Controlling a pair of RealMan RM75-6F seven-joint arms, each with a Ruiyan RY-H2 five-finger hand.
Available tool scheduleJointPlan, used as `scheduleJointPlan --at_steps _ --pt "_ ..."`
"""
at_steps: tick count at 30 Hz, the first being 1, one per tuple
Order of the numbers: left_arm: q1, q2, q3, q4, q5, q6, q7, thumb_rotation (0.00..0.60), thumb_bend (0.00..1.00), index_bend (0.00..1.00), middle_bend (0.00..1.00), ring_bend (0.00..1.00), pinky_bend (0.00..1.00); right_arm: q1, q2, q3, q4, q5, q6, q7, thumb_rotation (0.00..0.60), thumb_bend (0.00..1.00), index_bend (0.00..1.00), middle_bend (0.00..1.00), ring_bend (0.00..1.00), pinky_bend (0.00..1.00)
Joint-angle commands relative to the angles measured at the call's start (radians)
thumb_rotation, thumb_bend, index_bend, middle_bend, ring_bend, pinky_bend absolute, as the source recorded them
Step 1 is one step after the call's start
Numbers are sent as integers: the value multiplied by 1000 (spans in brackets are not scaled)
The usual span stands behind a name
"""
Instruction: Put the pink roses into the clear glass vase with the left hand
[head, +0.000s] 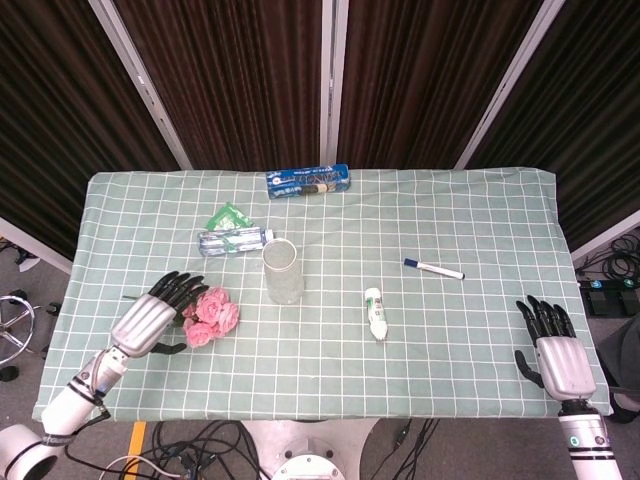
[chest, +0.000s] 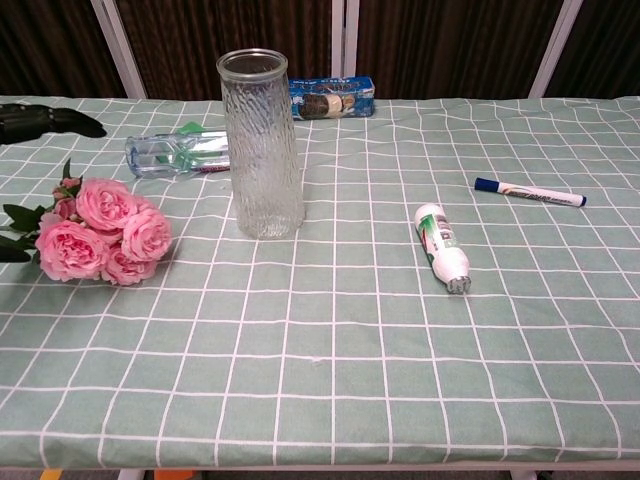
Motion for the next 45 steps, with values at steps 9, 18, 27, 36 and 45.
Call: scheduleJointPlan --at_steps 9,18,27,36,45 --pt "-77 -46 -8 31 -66 -119 -39 600 60 74 41 0 60 3 2 -2 8 5 -12 30 600 326 0 0 0 0" --pt "-102 -60 11 69 -96 -172 -68 600 60 74 53 0 61 3 1 0 21 18 -21 44 600 327 0 0 0 0" --pt "-126 -68 24 77 -85 -182 -66 600 61 74 109 0 60 5 -3 0 18 20 -25 38 600 327 0 0 0 0" --pt "-157 -99 28 113 -102 -225 -58 600 63 74 120 0 57 3 4 2 9 26 -23 35 600 327 0 0 0 0" --pt "-169 -119 36 137 -114 -237 -54 600 94 74 184 0 57 5 2 0 12 29 -33 41 600 327 0 0 0 0"
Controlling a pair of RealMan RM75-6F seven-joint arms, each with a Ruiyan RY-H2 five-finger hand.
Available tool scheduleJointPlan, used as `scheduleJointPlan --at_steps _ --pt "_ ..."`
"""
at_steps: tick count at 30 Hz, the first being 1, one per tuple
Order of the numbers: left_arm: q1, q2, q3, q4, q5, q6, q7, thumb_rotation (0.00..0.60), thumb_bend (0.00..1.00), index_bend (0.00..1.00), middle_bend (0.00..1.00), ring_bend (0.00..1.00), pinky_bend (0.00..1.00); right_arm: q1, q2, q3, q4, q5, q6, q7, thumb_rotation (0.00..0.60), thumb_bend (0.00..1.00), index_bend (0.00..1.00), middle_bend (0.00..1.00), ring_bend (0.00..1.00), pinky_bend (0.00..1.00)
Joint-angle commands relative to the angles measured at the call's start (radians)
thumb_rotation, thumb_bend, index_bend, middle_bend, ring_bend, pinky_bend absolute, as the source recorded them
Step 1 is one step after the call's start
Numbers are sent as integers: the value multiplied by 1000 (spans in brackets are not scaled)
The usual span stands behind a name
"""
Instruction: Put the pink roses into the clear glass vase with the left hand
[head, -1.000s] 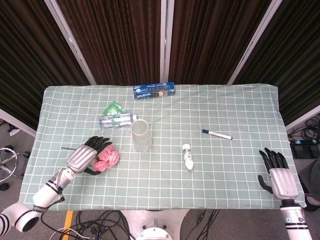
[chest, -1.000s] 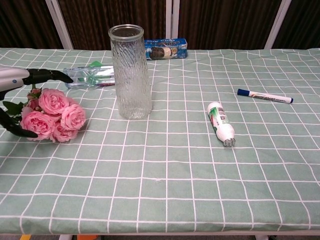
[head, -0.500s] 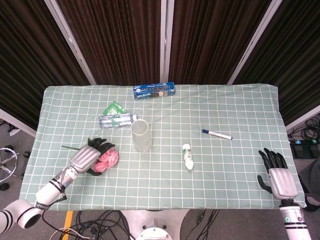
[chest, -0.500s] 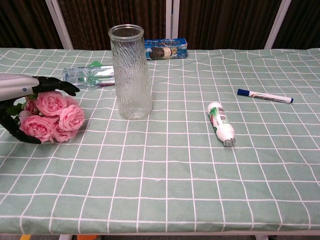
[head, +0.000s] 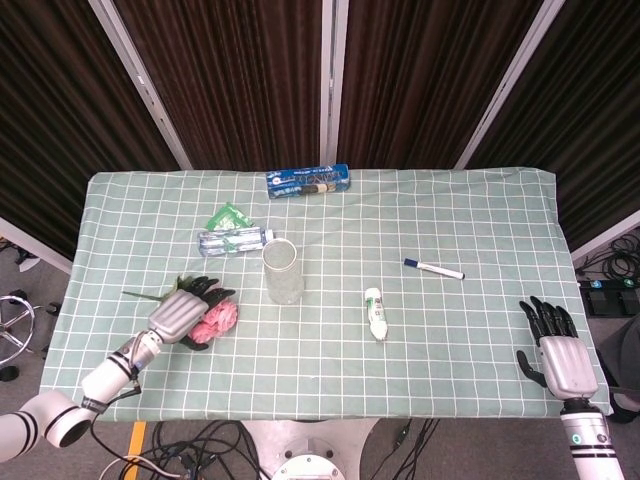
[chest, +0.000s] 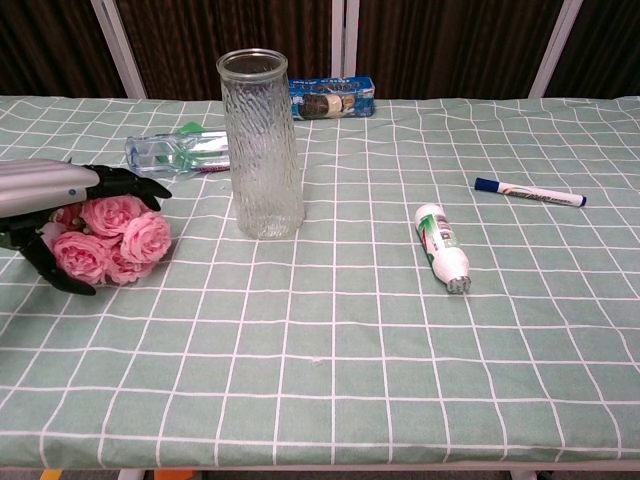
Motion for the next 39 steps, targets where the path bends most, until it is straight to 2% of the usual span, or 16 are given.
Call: scheduleJointPlan --at_steps 1,10,15,21,26,31,39 --pt "-1 -8 3 8 0 3 -4 600 105 74 204 0 57 0 -1 0 1 0 0 1 600 327 0 0 0 0" --pt "1 -35 5 41 5 35 -3 600 204 80 325 0 55 -2 4 2 -5 3 5 -2 600 327 0 0 0 0" --pt "11 -44 -2 51 11 81 -8 600 258 123 430 17 57 -3 3 3 -3 8 3 0 600 327 0 0 0 0" --pt "28 -42 -10 49 7 130 -26 600 277 159 521 79 66 -2 -1 4 3 11 -2 5 600 327 0 0 0 0" --pt "53 -35 -21 54 11 201 -46 600 279 178 561 109 68 -4 3 6 2 12 3 8 600 327 0 0 0 0" --pt "75 12 -54 34 1 279 -58 600 284 193 598 136 69 -5 9 11 -3 14 8 12 600 327 0 0 0 0" --pt "106 136 -128 -65 -36 385 -35 600 306 213 642 174 74 -3 11 14 -8 11 11 22 600 327 0 0 0 0"
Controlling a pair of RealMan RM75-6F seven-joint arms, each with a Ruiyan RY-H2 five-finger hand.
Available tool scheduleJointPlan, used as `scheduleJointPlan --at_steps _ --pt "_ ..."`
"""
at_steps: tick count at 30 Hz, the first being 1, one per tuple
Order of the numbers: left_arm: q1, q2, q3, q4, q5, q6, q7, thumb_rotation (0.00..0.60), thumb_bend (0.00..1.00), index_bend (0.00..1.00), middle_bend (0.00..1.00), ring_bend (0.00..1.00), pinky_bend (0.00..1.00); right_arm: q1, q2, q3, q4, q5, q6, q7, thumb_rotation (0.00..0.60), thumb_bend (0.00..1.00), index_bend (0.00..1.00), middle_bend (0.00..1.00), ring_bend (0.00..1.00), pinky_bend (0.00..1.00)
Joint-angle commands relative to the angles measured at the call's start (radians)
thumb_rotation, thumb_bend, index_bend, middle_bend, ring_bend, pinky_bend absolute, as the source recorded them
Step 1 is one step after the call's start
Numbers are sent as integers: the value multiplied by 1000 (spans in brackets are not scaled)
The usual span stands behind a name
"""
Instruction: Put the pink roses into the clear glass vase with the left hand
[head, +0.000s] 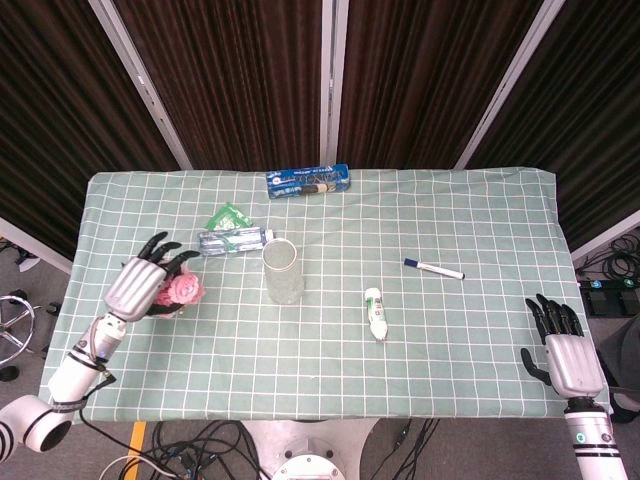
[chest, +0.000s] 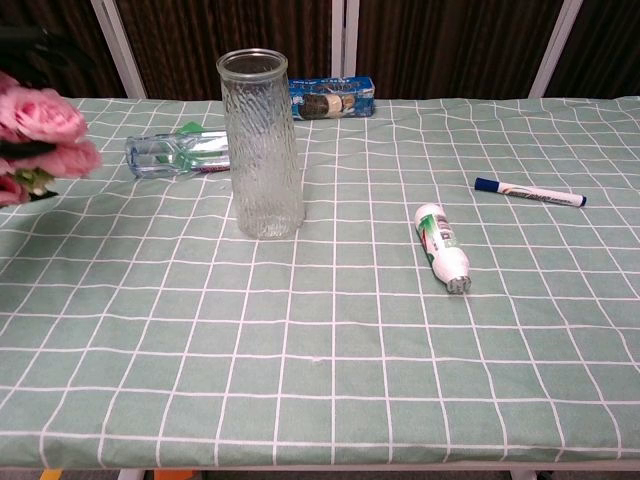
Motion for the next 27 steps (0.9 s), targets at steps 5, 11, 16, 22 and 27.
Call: scheduleJointPlan --at_steps 5,11,16,22,27 --pt "30 107 -74 -104 -41 81 28 600 319 235 669 200 85 -2 8 7 -6 -2 14 12 600 327 0 0 0 0" --pt "38 171 -142 -180 -65 143 31 600 333 262 707 234 94 -6 15 8 -4 3 14 28 600 327 0 0 0 0" --pt "26 224 -217 -252 -96 173 23 600 333 278 734 263 91 -7 18 11 -1 6 16 40 600 327 0 0 0 0" --pt "-9 255 -315 -368 -145 196 31 600 332 282 739 272 83 -8 19 14 5 9 17 54 600 327 0 0 0 0" --pt "-54 218 -384 -410 -128 259 107 600 331 283 739 272 75 -7 18 15 16 11 11 67 600 327 0 0 0 0"
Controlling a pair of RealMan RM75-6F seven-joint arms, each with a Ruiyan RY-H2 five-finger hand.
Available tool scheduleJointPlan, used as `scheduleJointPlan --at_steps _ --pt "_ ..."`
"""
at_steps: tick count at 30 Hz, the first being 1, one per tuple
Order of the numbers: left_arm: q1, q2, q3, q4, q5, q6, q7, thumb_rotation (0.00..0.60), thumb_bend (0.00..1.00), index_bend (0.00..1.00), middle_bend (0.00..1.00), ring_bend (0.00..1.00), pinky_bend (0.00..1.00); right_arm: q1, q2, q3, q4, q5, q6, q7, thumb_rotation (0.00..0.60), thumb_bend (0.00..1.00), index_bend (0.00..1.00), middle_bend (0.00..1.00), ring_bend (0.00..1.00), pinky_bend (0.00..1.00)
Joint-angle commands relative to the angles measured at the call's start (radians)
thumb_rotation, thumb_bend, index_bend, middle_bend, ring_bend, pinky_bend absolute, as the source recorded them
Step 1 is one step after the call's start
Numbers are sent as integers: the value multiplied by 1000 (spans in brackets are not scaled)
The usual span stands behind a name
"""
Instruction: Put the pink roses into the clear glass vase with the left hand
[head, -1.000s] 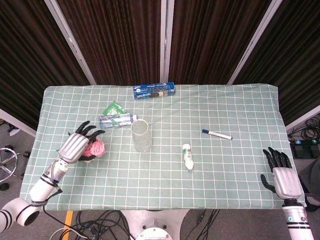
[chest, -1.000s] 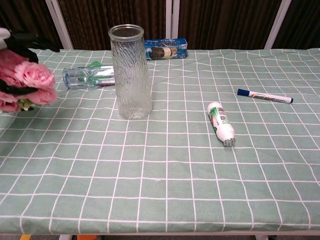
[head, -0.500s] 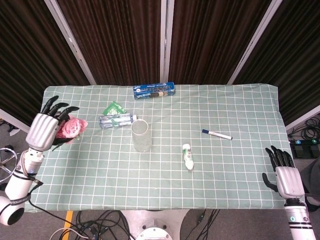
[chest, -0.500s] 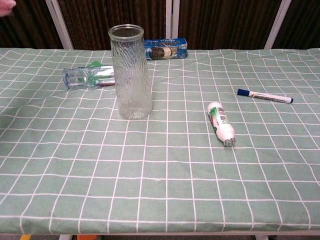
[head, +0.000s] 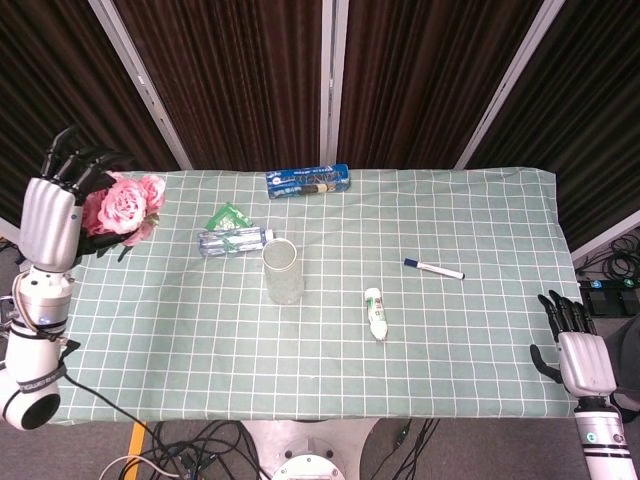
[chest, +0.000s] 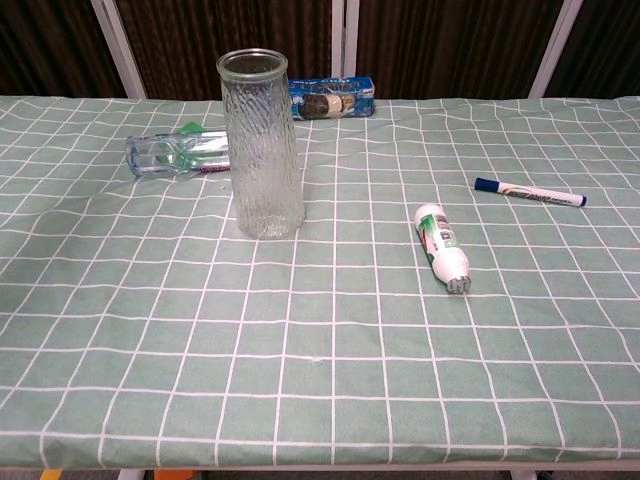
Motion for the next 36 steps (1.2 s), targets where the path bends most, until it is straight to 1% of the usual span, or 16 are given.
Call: scheduleJointPlan --at_steps 1,4,9,12,15,18,21,23,30,36 --pt "-42 -23 -58 -47 3 36 44 600 331 284 739 272 75 1 0 0 4 0 -1 4 600 327 0 0 0 0" --pt "-72 -23 -104 -104 -36 21 46 600 330 287 739 272 74 1 1 1 7 -2 1 11 600 327 0 0 0 0" --pt "-105 -13 -185 -232 -189 -43 -28 600 331 290 742 280 73 -2 -1 1 19 0 0 28 600 327 0 0 0 0" --pt "-109 -9 -226 -287 -265 -62 -85 600 331 292 744 282 72 -3 -2 2 29 5 -4 38 600 327 0 0 0 0" --pt "-108 -9 -260 -323 -320 -72 -145 600 331 305 748 287 71 -3 -3 3 37 9 -6 45 600 327 0 0 0 0" --pt "-108 -6 -280 -349 -367 -95 -192 600 331 311 756 293 70 -3 -4 3 41 9 -8 48 600 327 0 0 0 0" --pt "-100 9 -284 -385 -418 -144 -240 600 331 311 758 297 74 -3 -6 3 43 9 -10 49 600 327 0 0 0 0" --pt "-99 12 -280 -388 -426 -164 -252 600 331 311 758 299 78 -2 -8 2 44 10 -13 48 600 327 0 0 0 0" --pt "-133 -59 -231 -326 -397 -195 -267 600 331 311 758 299 79 -2 -14 -1 51 13 -22 47 600 327 0 0 0 0" --pt "-166 -125 -211 -258 -403 -221 -283 600 333 311 758 305 79 -5 -14 0 64 23 -29 54 600 327 0 0 0 0"
